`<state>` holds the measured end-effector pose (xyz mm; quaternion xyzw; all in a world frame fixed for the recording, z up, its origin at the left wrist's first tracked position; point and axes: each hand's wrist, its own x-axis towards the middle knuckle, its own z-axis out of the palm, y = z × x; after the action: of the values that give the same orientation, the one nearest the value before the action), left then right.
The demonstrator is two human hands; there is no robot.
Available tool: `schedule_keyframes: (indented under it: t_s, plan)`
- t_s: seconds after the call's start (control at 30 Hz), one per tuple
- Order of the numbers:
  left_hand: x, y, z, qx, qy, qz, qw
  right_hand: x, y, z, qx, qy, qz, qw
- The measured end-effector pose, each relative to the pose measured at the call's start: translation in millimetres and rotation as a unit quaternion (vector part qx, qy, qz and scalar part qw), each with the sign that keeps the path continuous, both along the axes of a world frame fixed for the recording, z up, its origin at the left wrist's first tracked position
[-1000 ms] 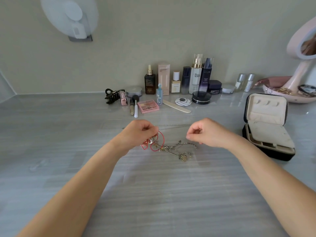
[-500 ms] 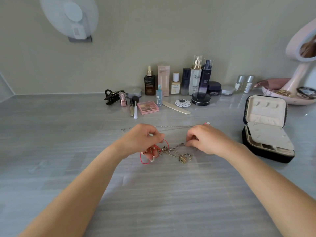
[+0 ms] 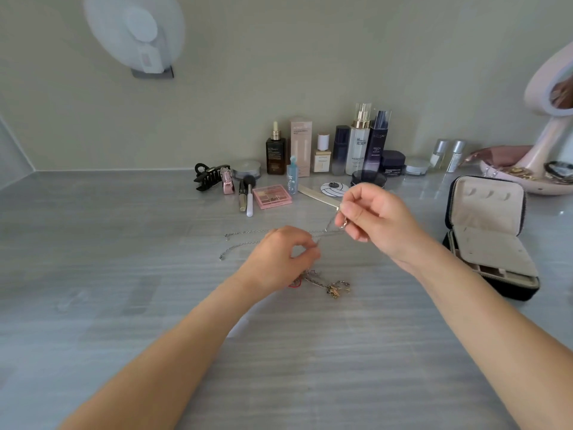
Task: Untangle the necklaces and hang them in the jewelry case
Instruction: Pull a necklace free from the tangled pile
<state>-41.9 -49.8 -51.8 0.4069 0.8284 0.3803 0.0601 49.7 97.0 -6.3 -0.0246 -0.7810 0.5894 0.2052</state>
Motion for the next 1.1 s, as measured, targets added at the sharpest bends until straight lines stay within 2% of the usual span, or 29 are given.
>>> schedule_keyframes:
  t_s: [0.1,0.3,0.4,0.47,0.57,0.67,0.77,0.83,0.87,0.93,1.0,1.1]
  plan:
    - [-5.4,-3.7,5.9,0.041,-0.1,0.032,0.994,1.2,7.4,5.5,-0.083,0.047,-0.037,0.995]
    - [-15.3,-15.4,11.3,0.035,-0.166,0.048,0.984,4.8,30.6,14.7,-0.245,0.139,-0.053,0.958]
    - [-14.8,-18.7,20.6,0.13,-0.215,0.03,0.967,7.8,40.0,14.8,-0.262,0.124,-0.053,0.956]
    - [-13.1,-20.0,27.1,0.201,-0.234,0.018,0.951,10.1,45.0,11.7,-0.226,0.058,-0.06,0.971]
    - [-9.1,-19.3,33.4,0.279,-0.261,-0.004,0.924,11.7,49.5,3.4,-0.096,-0.086,-0.066,0.989]
    - [-3.8,-18.4,39.5,0.307,-0.279,-0.016,0.91,9.9,44.4,-4.2,0.07,-0.196,-0.053,0.977]
    - [-2.2,-16.9,39.8,0.282,-0.273,-0.02,0.92,3.2,33.2,-11.2,0.199,-0.232,-0.03,0.952]
    - [-1.8,-15.5,37.9,0.256,-0.263,-0.016,0.93,-1.7,22.8,-12.4,0.259,-0.201,-0.029,0.944]
    - [-1.3,-15.0,36.9,0.243,-0.257,-0.017,0.935,-3.0,16.1,-11.2,0.247,-0.169,-0.023,0.954]
    - [0.3,-14.2,35.3,0.209,-0.231,-0.028,0.95,-4.2,1.0,-7.9,0.149,-0.111,0.018,0.982]
    - [2.1,-13.1,34.3,0.168,-0.192,-0.04,0.966,-5.6,-14.8,-5.9,0.07,-0.086,0.063,0.992]
    - [0.8,-11.0,31.3,0.153,-0.165,-0.017,0.974,-12.5,-24.3,-12.9,0.106,-0.074,0.045,0.991]
